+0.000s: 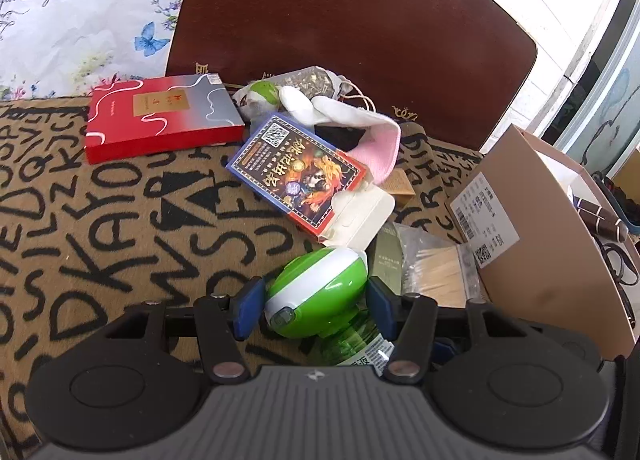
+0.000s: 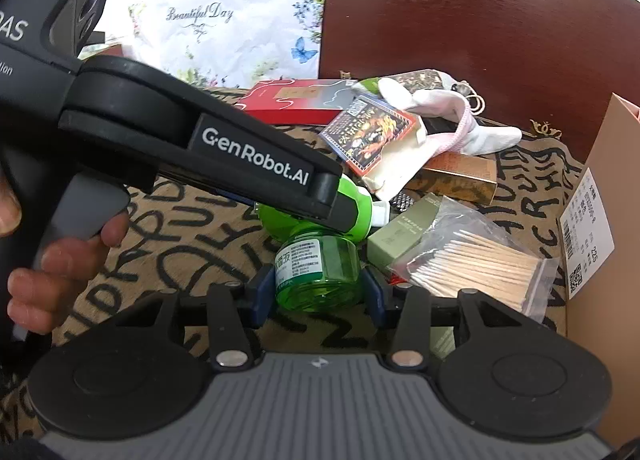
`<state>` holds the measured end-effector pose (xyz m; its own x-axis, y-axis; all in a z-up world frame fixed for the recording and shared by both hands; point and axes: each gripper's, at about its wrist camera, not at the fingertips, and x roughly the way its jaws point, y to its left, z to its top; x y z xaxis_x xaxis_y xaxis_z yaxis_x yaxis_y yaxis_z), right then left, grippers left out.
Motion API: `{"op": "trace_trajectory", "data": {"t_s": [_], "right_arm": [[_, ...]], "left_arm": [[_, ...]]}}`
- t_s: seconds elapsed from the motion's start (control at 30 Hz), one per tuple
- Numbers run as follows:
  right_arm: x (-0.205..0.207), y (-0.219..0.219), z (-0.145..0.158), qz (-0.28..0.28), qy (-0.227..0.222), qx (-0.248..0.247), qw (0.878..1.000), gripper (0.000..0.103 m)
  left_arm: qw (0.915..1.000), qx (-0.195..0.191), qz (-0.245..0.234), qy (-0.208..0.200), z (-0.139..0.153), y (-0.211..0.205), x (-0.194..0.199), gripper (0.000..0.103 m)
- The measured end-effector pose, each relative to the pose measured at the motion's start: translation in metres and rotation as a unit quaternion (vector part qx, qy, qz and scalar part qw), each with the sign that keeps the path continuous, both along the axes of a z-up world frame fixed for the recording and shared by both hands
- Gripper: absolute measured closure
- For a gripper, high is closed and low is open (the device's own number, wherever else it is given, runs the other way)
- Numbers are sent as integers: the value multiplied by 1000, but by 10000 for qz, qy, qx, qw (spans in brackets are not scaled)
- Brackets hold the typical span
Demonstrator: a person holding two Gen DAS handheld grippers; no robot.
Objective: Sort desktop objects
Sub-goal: 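Close the left tool on the green repellent bottle, then lift the green bottle with the left tool and carry it to the box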
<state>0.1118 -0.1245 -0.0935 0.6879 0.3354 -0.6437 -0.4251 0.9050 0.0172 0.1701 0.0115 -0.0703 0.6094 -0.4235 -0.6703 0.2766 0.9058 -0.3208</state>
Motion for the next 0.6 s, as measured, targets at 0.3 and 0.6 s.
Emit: {"op": "trace_trajectory", "data": {"t_s": [0.3, 0.6], "right_arm": [[-38, -3, 7, 316, 213, 67, 9992, 58], [-91, -9, 15, 554, 329, -14, 9979, 58]], "left_arm": [[9999, 7, -10, 127, 2, 3, -45, 45], [9998, 55, -68, 186, 5, -2, -96, 48]]}}
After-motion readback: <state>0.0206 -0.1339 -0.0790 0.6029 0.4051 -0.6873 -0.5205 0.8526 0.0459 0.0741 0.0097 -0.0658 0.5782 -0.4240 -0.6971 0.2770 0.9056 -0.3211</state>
